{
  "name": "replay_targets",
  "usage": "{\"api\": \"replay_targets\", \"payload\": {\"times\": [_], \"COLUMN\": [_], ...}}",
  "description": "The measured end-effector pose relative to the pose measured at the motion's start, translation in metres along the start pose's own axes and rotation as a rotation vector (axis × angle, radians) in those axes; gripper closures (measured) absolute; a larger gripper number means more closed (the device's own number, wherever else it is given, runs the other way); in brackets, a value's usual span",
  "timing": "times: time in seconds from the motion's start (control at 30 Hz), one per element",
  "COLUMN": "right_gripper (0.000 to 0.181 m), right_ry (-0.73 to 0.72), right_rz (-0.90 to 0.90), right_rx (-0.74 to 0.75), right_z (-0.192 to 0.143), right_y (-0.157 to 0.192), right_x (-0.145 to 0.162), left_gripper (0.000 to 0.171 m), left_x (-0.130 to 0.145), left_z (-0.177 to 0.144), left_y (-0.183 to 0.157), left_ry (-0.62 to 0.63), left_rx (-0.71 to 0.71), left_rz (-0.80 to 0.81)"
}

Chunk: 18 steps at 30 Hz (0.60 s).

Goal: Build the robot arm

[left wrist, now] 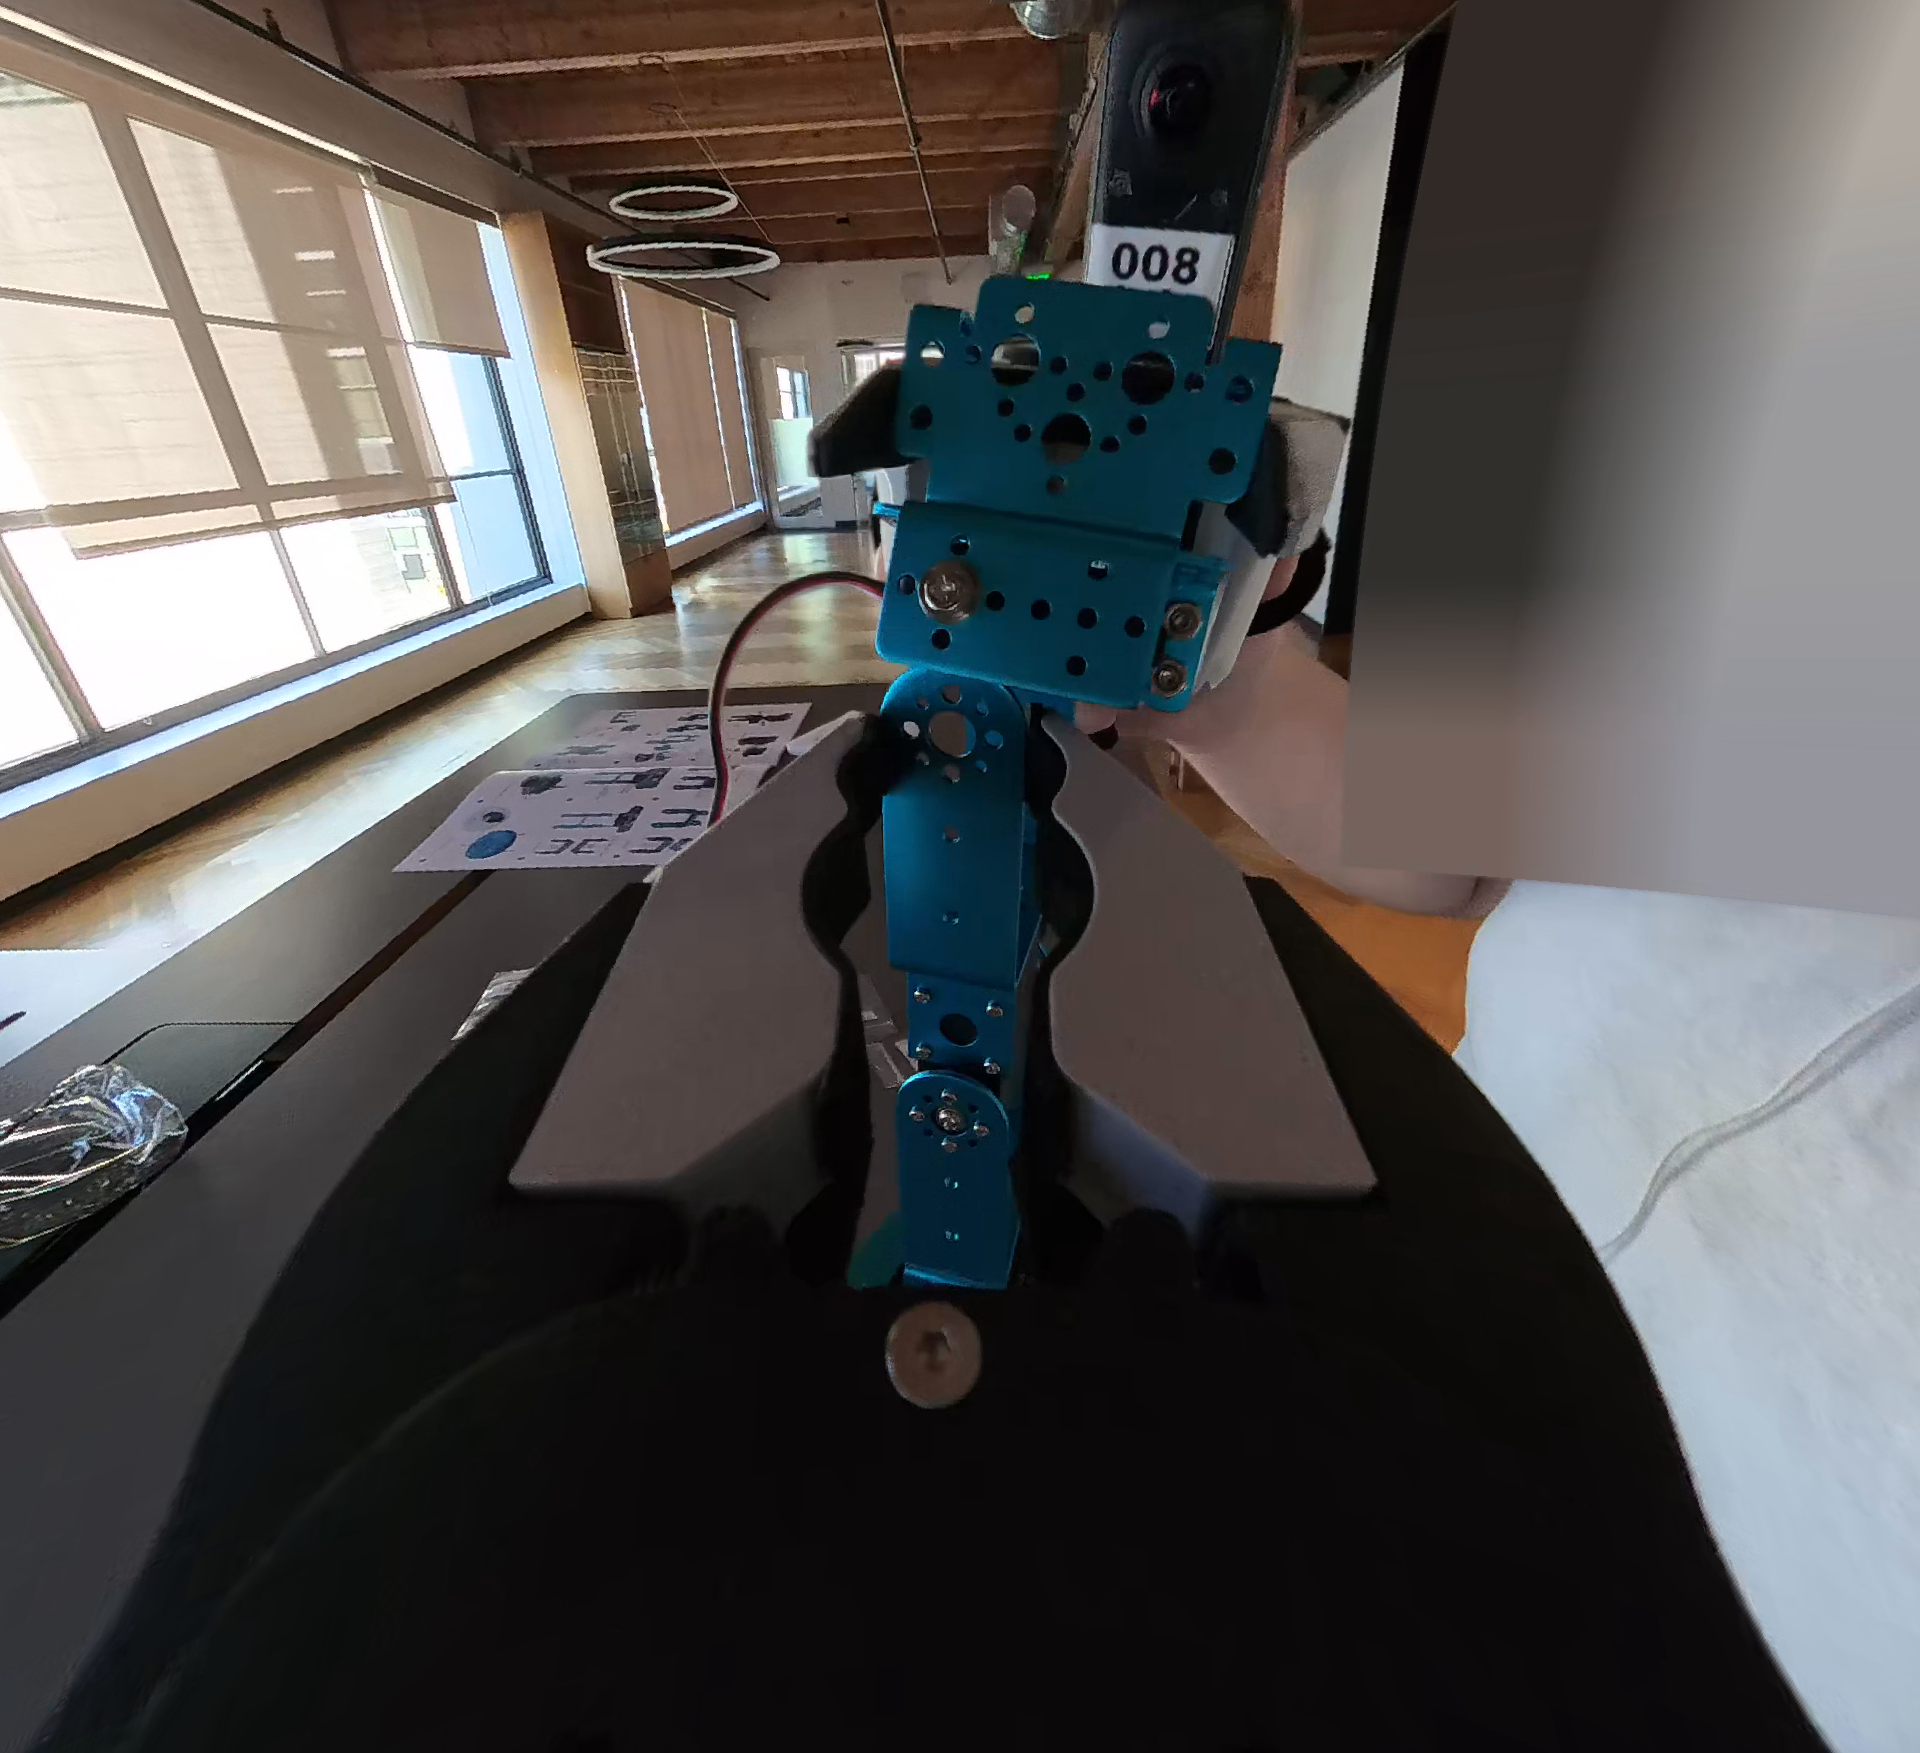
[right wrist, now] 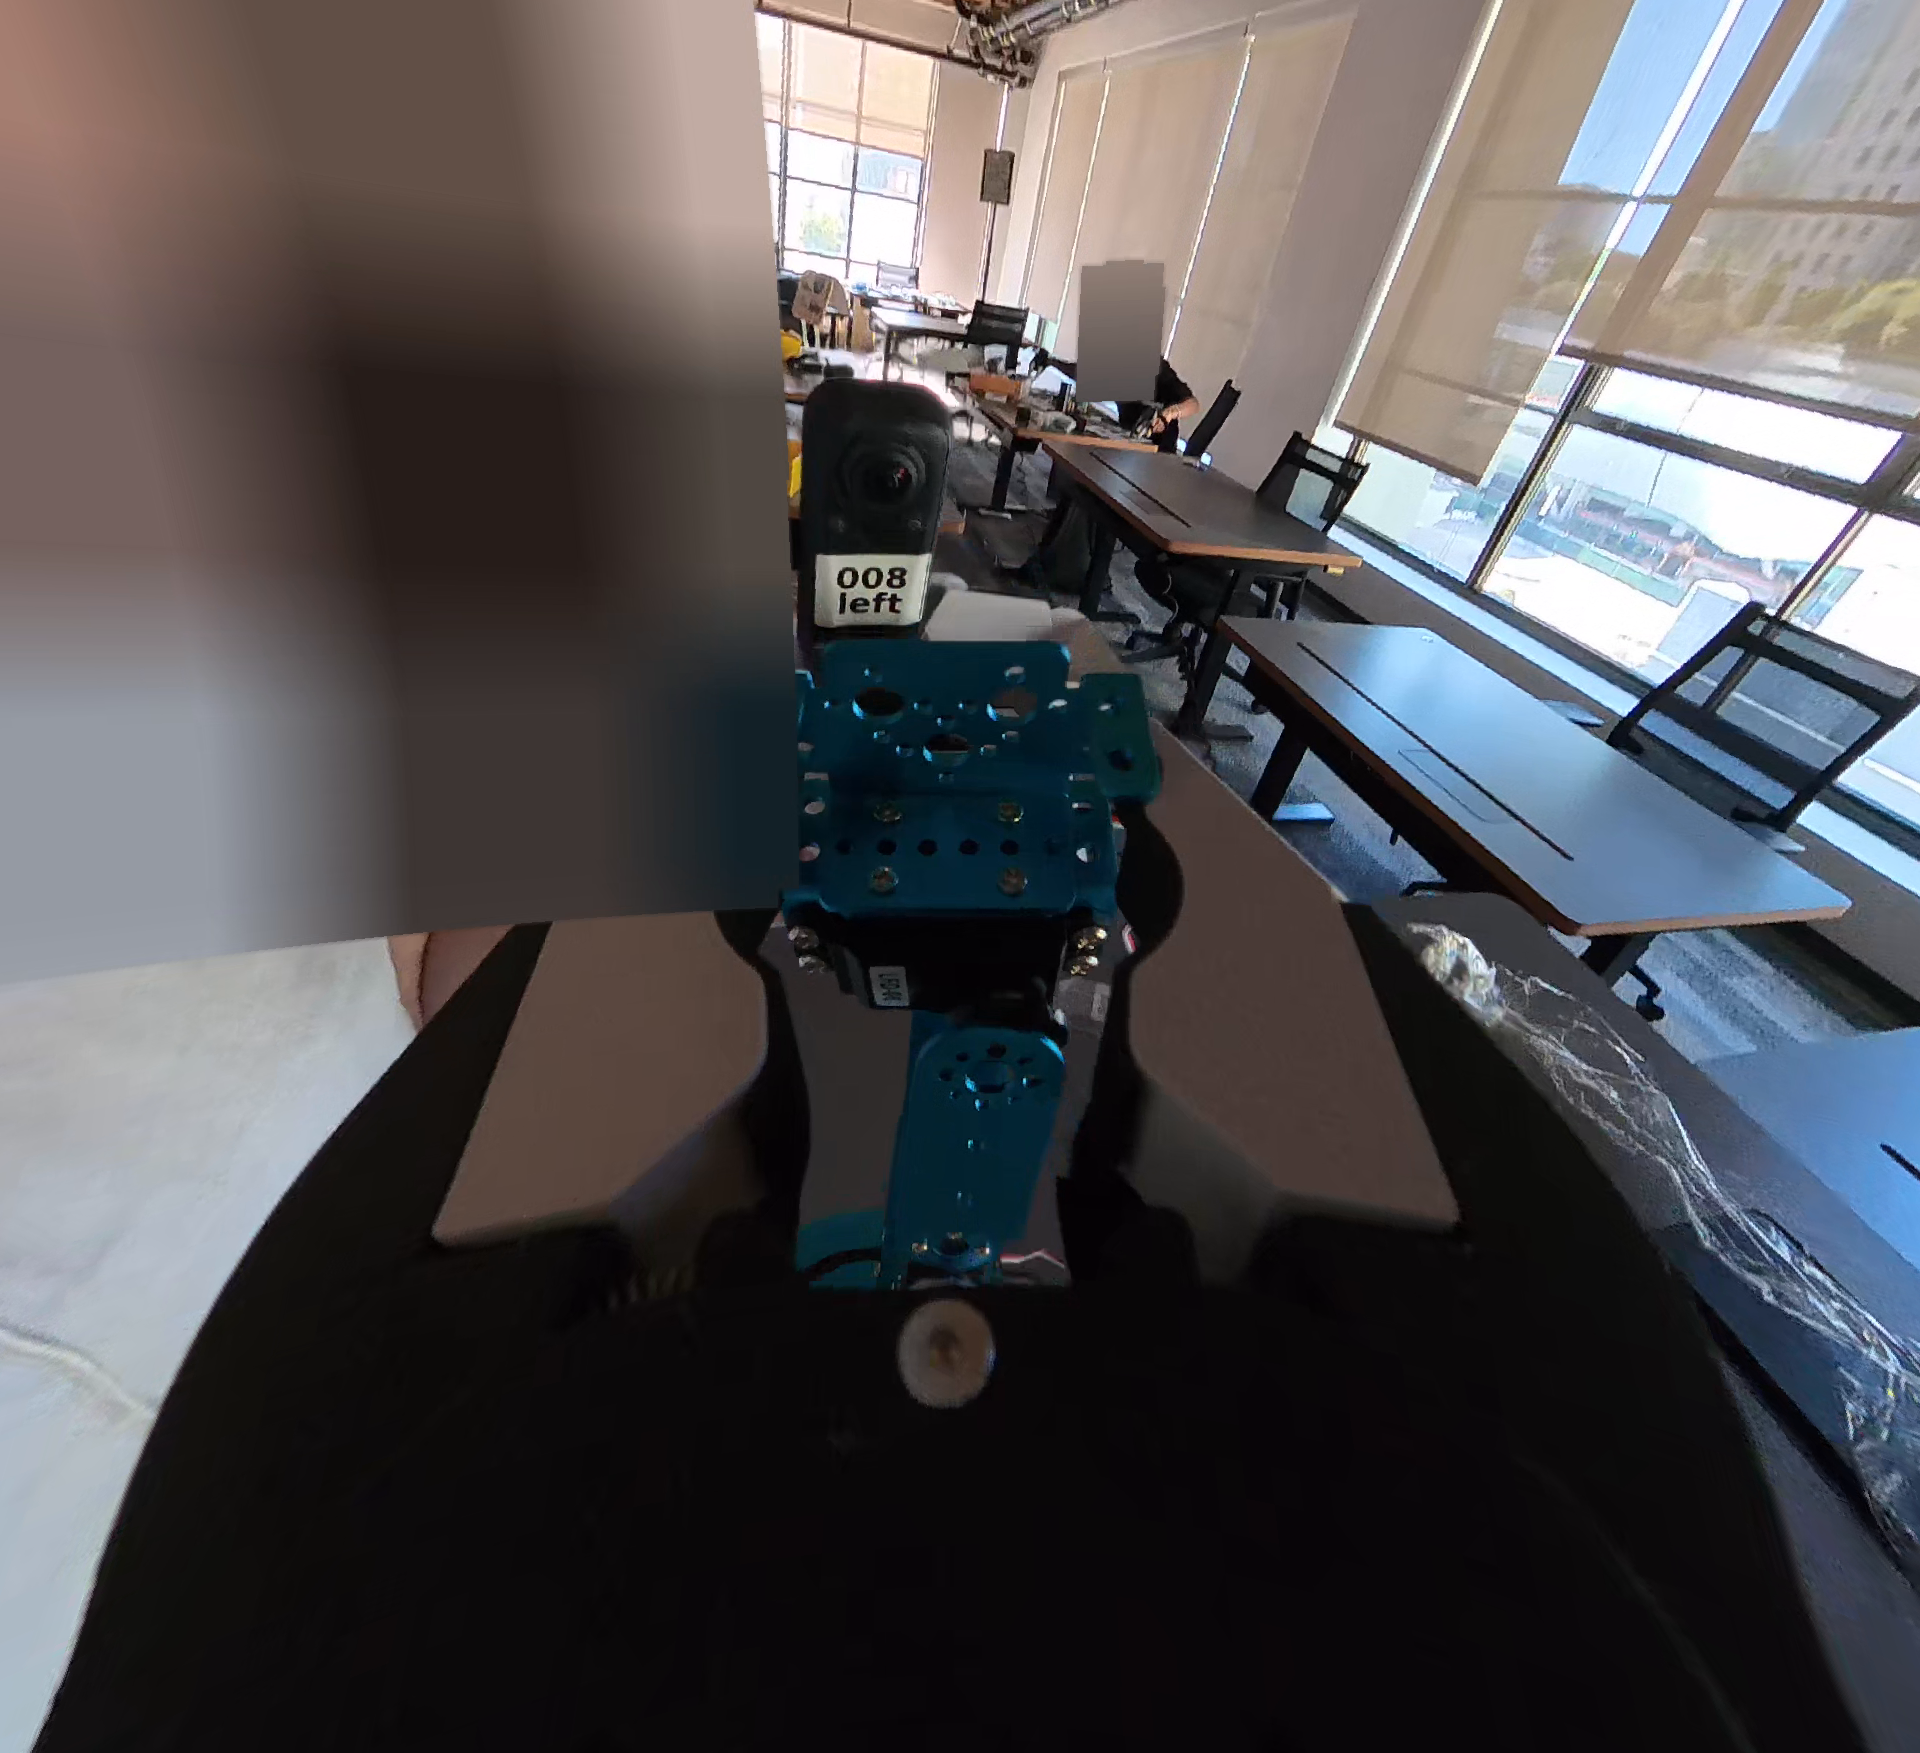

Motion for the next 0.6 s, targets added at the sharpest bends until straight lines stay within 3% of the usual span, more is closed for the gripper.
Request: {"api": "replay_targets", "payload": {"times": [0.37, 0.5, 0.6], "right_gripper": [0.112, 0.113, 0.102], "right_ry": [0.291, 0.325, 0.368], "right_rz": [0.045, 0.039, 0.052], "right_rx": [-0.001, 0.012, 0.015], "right_z": [-0.0011, 0.0000, 0.0029], "right_y": [0.0000, 0.0007, -0.0007], "right_x": [-0.0051, -0.0080, -0.0049], "left_gripper": [0.146, 0.147, 0.146], "left_x": [0.0001, -0.0003, -0.0005], "left_z": [0.0001, 0.0000, -0.0001], "left_y": [-0.0018, -0.0016, -0.0018], "left_ry": [-0.003, 0.002, 0.007], "left_rx": [-0.018, -0.018, -0.023], "left_rz": [-0.045, -0.054, -0.052]}}
Point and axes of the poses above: each gripper's, where its closed fingertips meet, z out along the fingers, x out of its underside, y = z × x across the jaws, the point moved 9 cm from there along -z, back along the fingers, and after that the axes turned 15 degrees about y, right-handed, at the moved point
